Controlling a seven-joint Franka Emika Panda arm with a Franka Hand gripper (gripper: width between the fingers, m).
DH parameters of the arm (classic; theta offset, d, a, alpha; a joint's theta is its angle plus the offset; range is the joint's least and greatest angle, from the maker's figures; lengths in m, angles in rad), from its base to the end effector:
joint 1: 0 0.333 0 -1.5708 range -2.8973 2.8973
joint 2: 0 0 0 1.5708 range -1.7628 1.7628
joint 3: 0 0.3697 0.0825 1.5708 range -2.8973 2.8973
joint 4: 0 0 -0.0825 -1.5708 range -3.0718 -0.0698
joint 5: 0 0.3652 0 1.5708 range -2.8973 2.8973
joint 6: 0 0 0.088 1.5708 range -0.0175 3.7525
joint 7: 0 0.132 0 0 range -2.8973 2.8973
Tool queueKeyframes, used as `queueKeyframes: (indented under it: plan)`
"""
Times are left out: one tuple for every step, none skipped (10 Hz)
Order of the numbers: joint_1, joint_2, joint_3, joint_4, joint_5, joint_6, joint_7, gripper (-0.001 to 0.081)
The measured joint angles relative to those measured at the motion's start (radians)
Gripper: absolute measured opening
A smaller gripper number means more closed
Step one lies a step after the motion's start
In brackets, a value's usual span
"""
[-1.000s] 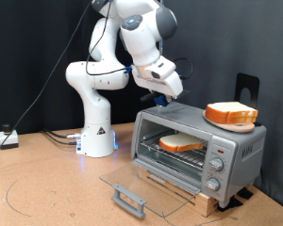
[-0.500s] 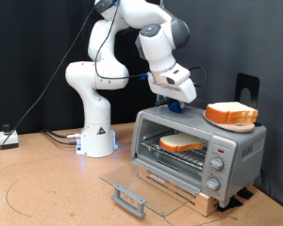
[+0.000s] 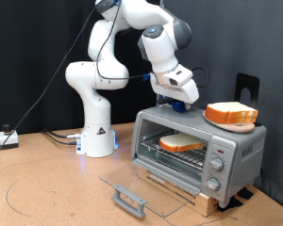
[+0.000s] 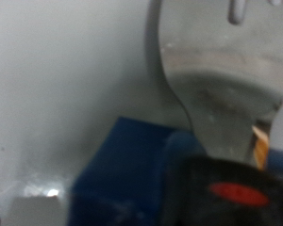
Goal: Make a piece of toast with the oven
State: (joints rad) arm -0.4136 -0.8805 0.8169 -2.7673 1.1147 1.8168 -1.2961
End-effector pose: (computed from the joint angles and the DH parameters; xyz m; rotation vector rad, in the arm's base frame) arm 0.2348 0.2010 0.3910 -2.3520 -1.3281 -0.2149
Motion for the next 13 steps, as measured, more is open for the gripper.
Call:
queueKeyframes:
  plan:
    - [0.0,0.0,-0.019,0.001,0.001,-0.016,-0.009,0.0792]
    - [0.001,-0.002,-0.051,0.003,0.004,-0.034,-0.027,0.0792]
    - [0.002,-0.005,-0.096,0.007,0.006,-0.059,-0.048,0.0807]
    - [0.002,-0.012,-0.146,0.012,0.006,-0.086,-0.066,0.0807]
    - [0.002,-0.023,-0.193,0.016,0.006,-0.107,-0.077,0.0809]
    - [0.002,-0.034,-0.232,0.024,-0.001,-0.123,-0.079,0.0809]
    - [0.002,-0.047,-0.253,0.029,-0.005,-0.133,-0.079,0.0809]
    - [0.002,-0.044,-0.25,0.027,-0.005,-0.133,-0.079,0.0809]
    - [-0.001,-0.036,-0.255,0.026,-0.005,-0.134,-0.091,0.0809]
    - [-0.015,-0.017,-0.272,0.026,-0.015,-0.136,-0.117,0.0809]
    - [-0.037,0.011,-0.302,0.028,-0.028,-0.154,-0.141,0.0809]
    - [-0.058,0.04,-0.333,0.031,-0.046,-0.176,-0.153,0.0809]
    - [-0.082,0.067,-0.361,0.037,-0.076,-0.195,-0.157,0.0809]
